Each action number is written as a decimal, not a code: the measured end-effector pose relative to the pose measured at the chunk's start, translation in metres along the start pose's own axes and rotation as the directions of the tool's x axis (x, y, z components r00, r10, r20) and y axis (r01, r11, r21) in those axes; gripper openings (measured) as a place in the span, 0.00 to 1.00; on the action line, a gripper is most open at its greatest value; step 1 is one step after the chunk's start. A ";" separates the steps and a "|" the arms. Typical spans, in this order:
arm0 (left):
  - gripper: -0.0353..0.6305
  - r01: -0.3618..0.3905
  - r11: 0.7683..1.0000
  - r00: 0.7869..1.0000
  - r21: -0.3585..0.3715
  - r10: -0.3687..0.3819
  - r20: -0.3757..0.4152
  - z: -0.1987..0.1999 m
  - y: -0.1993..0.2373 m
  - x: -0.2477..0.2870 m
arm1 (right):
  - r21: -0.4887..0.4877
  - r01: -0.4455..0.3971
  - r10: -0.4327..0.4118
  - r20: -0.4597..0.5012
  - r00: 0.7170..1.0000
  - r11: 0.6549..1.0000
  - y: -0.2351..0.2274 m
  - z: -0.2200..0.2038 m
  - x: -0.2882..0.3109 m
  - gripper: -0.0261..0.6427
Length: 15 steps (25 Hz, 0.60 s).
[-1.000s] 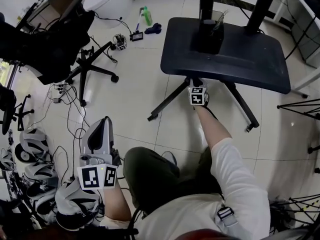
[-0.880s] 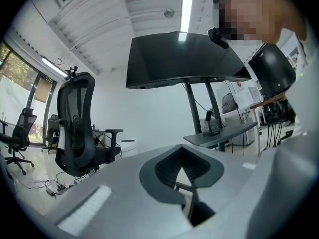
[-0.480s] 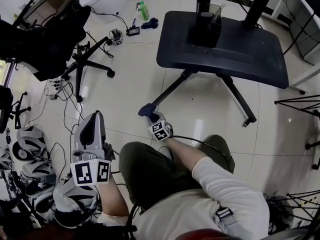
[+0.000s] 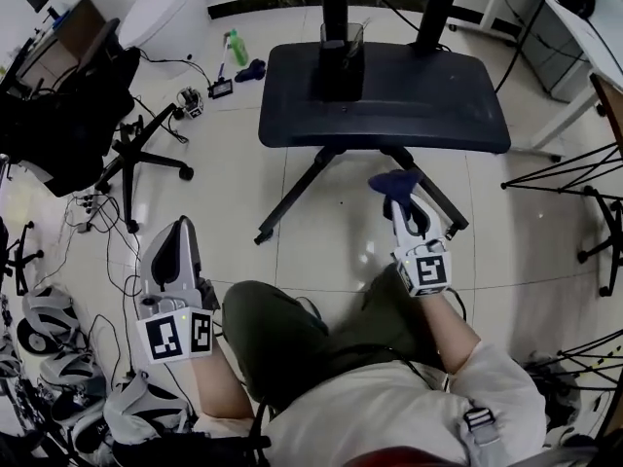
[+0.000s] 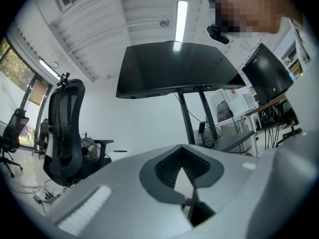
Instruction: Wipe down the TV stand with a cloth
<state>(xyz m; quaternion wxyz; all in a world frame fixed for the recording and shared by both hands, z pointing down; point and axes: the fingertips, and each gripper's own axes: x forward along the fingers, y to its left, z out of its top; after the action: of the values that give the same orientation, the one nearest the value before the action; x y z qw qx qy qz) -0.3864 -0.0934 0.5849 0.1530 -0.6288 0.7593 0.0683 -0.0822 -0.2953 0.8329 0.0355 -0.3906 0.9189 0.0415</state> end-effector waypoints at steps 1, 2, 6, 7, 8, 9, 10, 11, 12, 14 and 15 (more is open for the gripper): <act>0.07 0.014 1.000 1.000 -0.007 -0.014 0.000 0.000 -0.006 0.005 | -0.003 0.017 -0.017 0.018 1.000 1.000 -0.022 0.007 -0.015 0.13; 0.07 0.025 1.000 1.000 -0.011 -0.025 -0.002 0.000 -0.013 0.010 | -0.002 0.033 -0.033 0.030 0.999 0.999 -0.043 0.011 -0.024 0.13; 0.07 0.084 0.996 0.996 -0.034 -0.085 -0.019 -0.004 -0.045 0.034 | 0.012 0.075 -0.076 0.011 0.997 0.997 -0.106 0.007 0.000 0.13; 0.07 0.103 0.994 0.994 -0.031 -0.104 -0.025 -0.004 -0.055 0.040 | 0.007 0.089 -0.090 0.013 0.996 0.996 -0.117 0.013 0.015 0.13; 0.07 0.116 0.993 0.993 -0.022 -0.117 -0.031 -0.003 -0.063 0.044 | 0.006 0.101 -0.101 0.018 0.995 0.995 -0.128 0.019 0.033 0.13; 0.07 0.121 0.993 0.992 -0.010 -0.122 -0.037 -0.002 -0.069 0.047 | 0.011 0.103 -0.103 0.018 0.995 0.995 -0.138 0.020 0.052 0.13; 0.07 0.121 0.993 0.992 0.000 -0.121 -0.043 -0.002 -0.072 0.049 | 0.022 0.095 -0.095 0.007 0.995 0.995 -0.146 0.014 0.073 0.13; 0.07 0.117 0.993 0.992 0.003 -0.117 -0.049 -0.002 -0.072 0.050 | 0.032 0.080 -0.080 -0.006 0.997 0.996 -0.152 0.002 0.094 0.13; 0.07 0.111 0.994 0.992 0.005 -0.111 -0.055 -0.003 -0.072 0.049 | 0.032 0.066 -0.066 -0.008 0.998 0.997 -0.157 -0.004 0.112 0.13; 0.07 0.096 0.995 0.993 0.011 -0.095 -0.066 -0.004 -0.071 0.047 | 0.008 0.054 -0.054 0.019 0.998 0.998 -0.164 0.006 0.137 0.13; 0.07 0.088 0.996 0.994 0.015 -0.087 -0.068 -0.004 -0.070 0.046 | -0.001 0.054 -0.054 0.032 0.998 0.999 -0.167 0.014 0.145 0.13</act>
<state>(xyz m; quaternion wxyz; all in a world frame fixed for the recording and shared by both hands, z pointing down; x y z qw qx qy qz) -0.3264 -0.1518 0.5802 0.1356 -0.6622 0.7362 0.0336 -0.0617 -0.5135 0.7962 0.0510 -0.4144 0.9074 0.0475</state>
